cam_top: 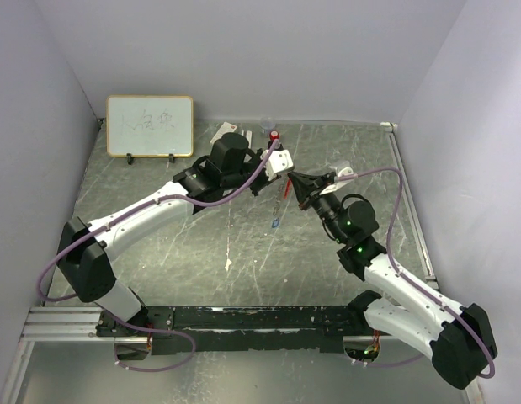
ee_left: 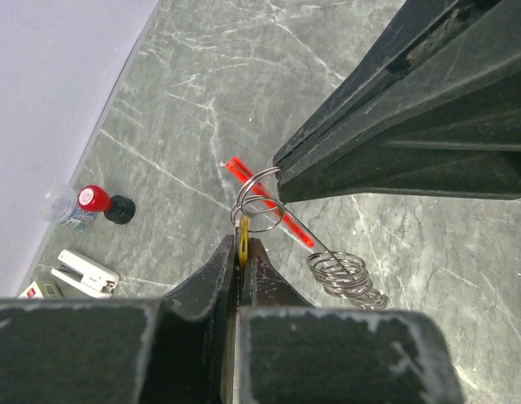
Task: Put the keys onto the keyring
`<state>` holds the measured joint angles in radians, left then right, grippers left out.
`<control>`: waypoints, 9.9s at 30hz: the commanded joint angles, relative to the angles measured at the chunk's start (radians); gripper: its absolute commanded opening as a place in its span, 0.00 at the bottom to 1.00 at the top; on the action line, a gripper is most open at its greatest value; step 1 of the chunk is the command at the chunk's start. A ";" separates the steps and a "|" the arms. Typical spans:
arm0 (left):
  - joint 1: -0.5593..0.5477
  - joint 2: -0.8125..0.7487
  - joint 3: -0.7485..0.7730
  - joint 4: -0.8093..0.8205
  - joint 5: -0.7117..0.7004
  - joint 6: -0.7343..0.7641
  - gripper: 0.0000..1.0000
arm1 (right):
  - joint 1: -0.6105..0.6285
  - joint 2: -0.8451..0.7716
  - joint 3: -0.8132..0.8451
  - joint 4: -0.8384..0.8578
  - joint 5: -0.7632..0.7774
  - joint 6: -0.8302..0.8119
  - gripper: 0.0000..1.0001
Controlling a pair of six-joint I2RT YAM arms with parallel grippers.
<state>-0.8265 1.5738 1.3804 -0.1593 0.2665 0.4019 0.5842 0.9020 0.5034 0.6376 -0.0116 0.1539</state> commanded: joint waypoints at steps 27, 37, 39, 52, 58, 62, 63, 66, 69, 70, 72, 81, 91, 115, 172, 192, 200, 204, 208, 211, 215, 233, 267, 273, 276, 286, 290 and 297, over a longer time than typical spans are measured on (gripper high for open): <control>0.002 0.008 0.056 -0.032 -0.013 0.022 0.07 | 0.000 -0.032 0.006 0.015 0.007 -0.025 0.00; 0.002 0.005 0.048 -0.026 -0.009 0.020 0.07 | 0.000 -0.010 0.011 0.042 0.004 -0.018 0.00; 0.001 0.006 0.045 -0.024 -0.004 0.018 0.07 | 0.000 -0.015 0.004 0.055 0.011 -0.014 0.00; 0.000 0.001 0.002 0.003 0.031 -0.005 0.07 | 0.000 -0.035 -0.019 0.117 0.062 0.006 0.00; -0.001 0.009 0.013 -0.003 0.044 -0.002 0.07 | -0.001 -0.019 -0.012 0.123 0.046 0.008 0.00; -0.001 0.008 0.018 -0.006 0.038 0.002 0.07 | 0.000 -0.011 -0.006 0.116 0.040 0.007 0.00; -0.001 0.009 0.020 -0.006 0.038 0.003 0.07 | 0.000 -0.009 -0.004 0.116 0.036 0.006 0.00; 0.000 0.012 0.035 -0.017 0.030 0.008 0.07 | 0.000 -0.003 0.000 0.110 0.028 0.004 0.00; -0.002 0.016 0.047 -0.024 0.020 0.014 0.07 | 0.000 0.000 0.004 0.101 0.014 -0.001 0.00; -0.001 0.018 0.050 -0.026 0.020 0.015 0.07 | 0.000 0.001 0.004 0.097 0.012 -0.003 0.00; -0.001 0.018 0.058 -0.031 0.021 0.019 0.07 | 0.000 0.002 0.006 0.090 0.013 -0.005 0.00; -0.003 0.020 0.045 -0.024 0.037 0.019 0.07 | 0.000 0.006 0.000 0.102 0.043 0.002 0.00; -0.004 0.014 0.036 -0.017 0.050 0.016 0.07 | 0.000 0.019 -0.003 0.130 0.057 0.014 0.00; -0.004 0.034 0.067 -0.012 0.000 0.027 0.07 | 0.000 0.001 0.007 0.097 0.036 0.004 0.00; 0.021 0.067 0.134 -0.046 0.030 0.063 0.07 | 0.000 0.049 0.052 0.013 0.000 -0.029 0.00; 0.020 0.060 0.100 -0.050 0.107 0.087 0.07 | 0.000 -0.067 -0.050 0.160 0.110 -0.032 0.00; 0.020 0.087 0.135 -0.107 0.159 0.106 0.07 | 0.001 -0.065 -0.054 0.213 0.084 -0.040 0.00; 0.018 0.093 0.146 -0.122 0.184 0.115 0.07 | 0.000 -0.056 -0.049 0.224 0.075 -0.042 0.00; 0.020 0.100 0.160 -0.140 0.204 0.123 0.07 | 0.000 -0.048 -0.047 0.235 0.067 -0.044 0.00; 0.019 0.102 0.164 -0.145 0.194 0.125 0.07 | 0.000 -0.045 -0.041 0.227 0.059 -0.049 0.00; 0.020 0.103 0.168 -0.148 0.194 0.130 0.07 | 0.000 -0.052 -0.037 0.204 0.043 -0.056 0.00; 0.020 0.112 0.200 -0.160 0.199 0.148 0.07 | 0.000 -0.076 -0.027 0.118 -0.041 -0.115 0.00; 0.050 -0.027 -0.077 0.136 0.154 0.356 0.07 | 0.000 -0.117 -0.043 0.063 -0.042 -0.124 0.00; 0.050 0.014 -0.040 0.119 0.169 0.427 0.07 | 0.000 -0.107 -0.037 0.052 -0.068 -0.128 0.00; 0.052 0.017 -0.045 0.136 0.180 0.480 0.07 | 0.000 -0.108 -0.037 0.043 -0.069 -0.129 0.00; 0.079 -0.012 -0.145 0.287 0.261 0.659 0.07 | 0.000 -0.140 -0.028 -0.002 -0.060 -0.135 0.00; 0.086 -0.006 -0.147 0.299 0.287 0.704 0.07 | 0.000 -0.149 -0.021 -0.018 -0.059 -0.142 0.00; 0.086 -0.008 -0.158 0.329 0.316 0.753 0.07 | 0.001 -0.137 -0.010 -0.037 -0.060 -0.150 0.00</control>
<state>-0.7578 1.5768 1.2304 0.1101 0.5518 1.0954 0.5838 0.7788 0.4557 0.5797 -0.0715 0.0200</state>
